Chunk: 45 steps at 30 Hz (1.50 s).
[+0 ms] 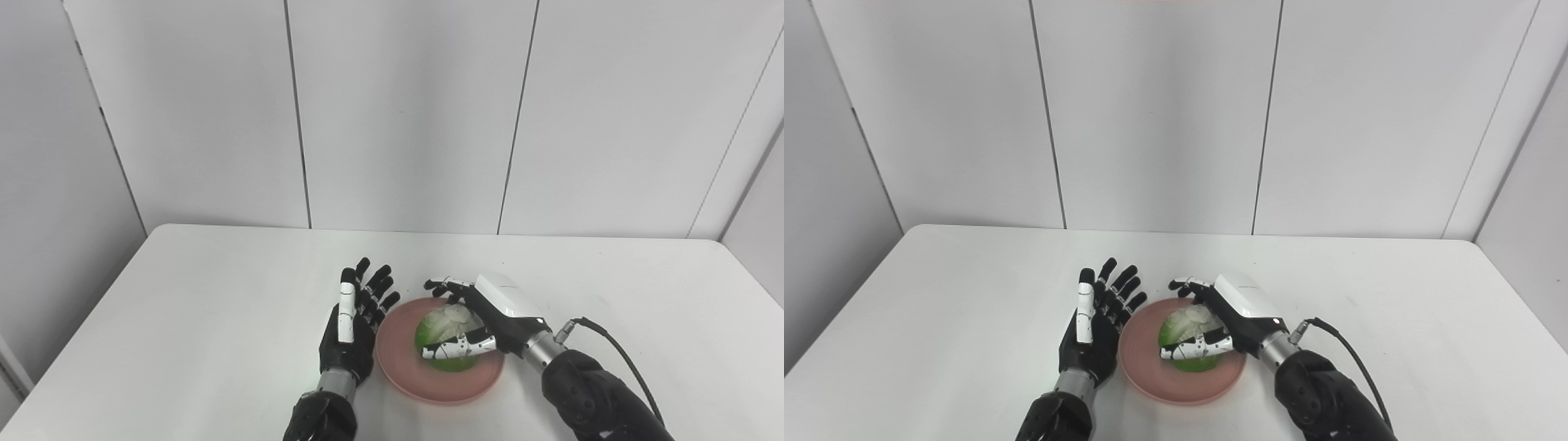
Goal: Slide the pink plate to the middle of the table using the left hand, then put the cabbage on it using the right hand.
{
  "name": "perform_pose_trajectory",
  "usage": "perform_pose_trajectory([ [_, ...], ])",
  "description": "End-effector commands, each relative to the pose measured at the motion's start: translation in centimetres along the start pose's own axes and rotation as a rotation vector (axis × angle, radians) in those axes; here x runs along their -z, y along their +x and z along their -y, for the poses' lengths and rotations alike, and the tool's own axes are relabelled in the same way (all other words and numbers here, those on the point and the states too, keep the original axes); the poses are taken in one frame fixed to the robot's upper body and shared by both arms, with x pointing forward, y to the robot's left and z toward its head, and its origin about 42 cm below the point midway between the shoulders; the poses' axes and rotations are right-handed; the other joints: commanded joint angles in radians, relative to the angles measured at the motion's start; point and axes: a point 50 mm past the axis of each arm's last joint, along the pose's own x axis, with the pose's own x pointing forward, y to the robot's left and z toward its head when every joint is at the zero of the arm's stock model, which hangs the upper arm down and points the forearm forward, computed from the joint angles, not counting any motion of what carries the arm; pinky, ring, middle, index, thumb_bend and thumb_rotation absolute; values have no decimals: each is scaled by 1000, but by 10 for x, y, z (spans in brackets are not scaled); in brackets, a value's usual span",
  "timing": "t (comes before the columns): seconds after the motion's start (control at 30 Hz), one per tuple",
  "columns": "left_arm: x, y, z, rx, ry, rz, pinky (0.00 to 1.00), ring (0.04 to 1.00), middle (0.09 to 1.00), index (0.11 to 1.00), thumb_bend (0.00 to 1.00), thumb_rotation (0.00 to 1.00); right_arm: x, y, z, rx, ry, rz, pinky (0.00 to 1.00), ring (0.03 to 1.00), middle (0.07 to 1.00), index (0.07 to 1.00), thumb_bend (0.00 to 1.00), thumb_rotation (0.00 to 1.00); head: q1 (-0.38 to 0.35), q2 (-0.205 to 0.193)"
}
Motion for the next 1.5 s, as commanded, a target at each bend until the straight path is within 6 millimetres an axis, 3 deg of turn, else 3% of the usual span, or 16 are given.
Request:
perform_pose_trajectory([
  [0.0,27,-21,-22,-99,-33,-120,892,934,874,951,854,848,-10,2,26,78,19,68,621,717,779,793,1000,648,0,1],
  [0.13,23,-22,-24,-109,-32,-99,886,912,868,943,848,827,-4,-13,31,168,63,65,645,736,788,794,994,721,-3,2],
  [0.3,16,-23,-25,-142,120,14,829,928,923,903,868,784,15,-27,21,338,302,1,654,738,782,769,829,855,-4,0],
  [0.43,12,-24,-23,-128,317,87,842,936,955,905,890,820,29,-32,-2,479,578,-11,649,727,758,741,803,882,-4,-1],
  [0.5,8,-25,-23,-103,435,125,903,957,974,932,827,850,35,-34,-18,533,723,-18,692,756,786,755,724,930,-5,-2],
  [0.57,5,-25,-24,-88,519,152,969,975,981,941,803,817,40,-36,-32,578,822,-30,730,782,798,763,710,949,-6,-2],
  [0.63,1,-24,-25,-83,577,168,968,975,977,934,805,807,44,-36,-45,611,873,-52,739,789,802,771,699,985,-8,-1],
  [0.87,-9,-20,-32,-85,654,162,1000,997,978,923,826,808,48,-39,-78,665,1051,-136,784,816,815,757,783,993,-16,4],
  [1.13,-11,-18,-39,-80,654,102,964,1000,975,932,842,813,40,-39,-95,624,1075,-151,816,830,852,794,747,1000,-25,2],
  [1.47,-9,-22,-39,-107,620,95,950,987,966,929,829,809,33,-38,-92,572,1017,-214,860,867,884,845,748,1000,-26,7],
])
